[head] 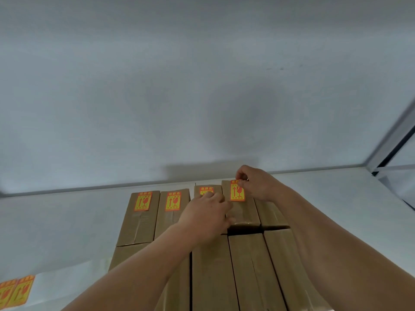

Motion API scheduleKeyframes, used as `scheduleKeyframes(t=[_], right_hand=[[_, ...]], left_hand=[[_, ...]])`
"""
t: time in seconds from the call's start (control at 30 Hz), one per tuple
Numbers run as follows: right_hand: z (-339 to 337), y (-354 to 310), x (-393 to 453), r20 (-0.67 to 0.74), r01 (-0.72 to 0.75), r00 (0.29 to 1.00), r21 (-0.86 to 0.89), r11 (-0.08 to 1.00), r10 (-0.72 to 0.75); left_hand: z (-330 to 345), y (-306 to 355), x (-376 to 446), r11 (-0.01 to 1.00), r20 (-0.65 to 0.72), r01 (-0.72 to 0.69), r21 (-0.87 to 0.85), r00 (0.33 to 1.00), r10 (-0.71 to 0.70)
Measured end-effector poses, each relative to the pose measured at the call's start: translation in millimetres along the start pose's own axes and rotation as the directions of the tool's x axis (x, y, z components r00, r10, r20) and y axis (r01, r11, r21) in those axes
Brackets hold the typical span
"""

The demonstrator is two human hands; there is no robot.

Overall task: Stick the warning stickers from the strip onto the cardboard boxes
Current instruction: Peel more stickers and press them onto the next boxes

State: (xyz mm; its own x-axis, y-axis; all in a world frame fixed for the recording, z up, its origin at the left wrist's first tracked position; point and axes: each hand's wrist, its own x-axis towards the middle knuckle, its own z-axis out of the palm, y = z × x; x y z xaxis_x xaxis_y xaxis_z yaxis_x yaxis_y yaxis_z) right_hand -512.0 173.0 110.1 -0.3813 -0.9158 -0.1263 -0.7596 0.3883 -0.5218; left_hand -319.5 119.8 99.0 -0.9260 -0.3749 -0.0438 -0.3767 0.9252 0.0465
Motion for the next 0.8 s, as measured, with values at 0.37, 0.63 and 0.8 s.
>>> scheduleKeyframes(t=[0.37,0.63,0.8], right_hand=[[11,9,18,0.028,-0.011,1.000,-0.052,0.999,0.012],[19,9,22,0.015,-0.016,1.000,-0.109,0.994,0.018],[26,8,19,-0.028,-0.036,0.999,-0.172,0.984,0.031]], left_hand=[[12,-6,0,0.999,0.049,-0.033,-0.024,0.998,0.035],[14,-7,-1,0.998,0.028,-0.054,-0.033,0.998,0.055],[16,-6,0,0.998,0.031,-0.061,-0.022,0.998,0.062]])
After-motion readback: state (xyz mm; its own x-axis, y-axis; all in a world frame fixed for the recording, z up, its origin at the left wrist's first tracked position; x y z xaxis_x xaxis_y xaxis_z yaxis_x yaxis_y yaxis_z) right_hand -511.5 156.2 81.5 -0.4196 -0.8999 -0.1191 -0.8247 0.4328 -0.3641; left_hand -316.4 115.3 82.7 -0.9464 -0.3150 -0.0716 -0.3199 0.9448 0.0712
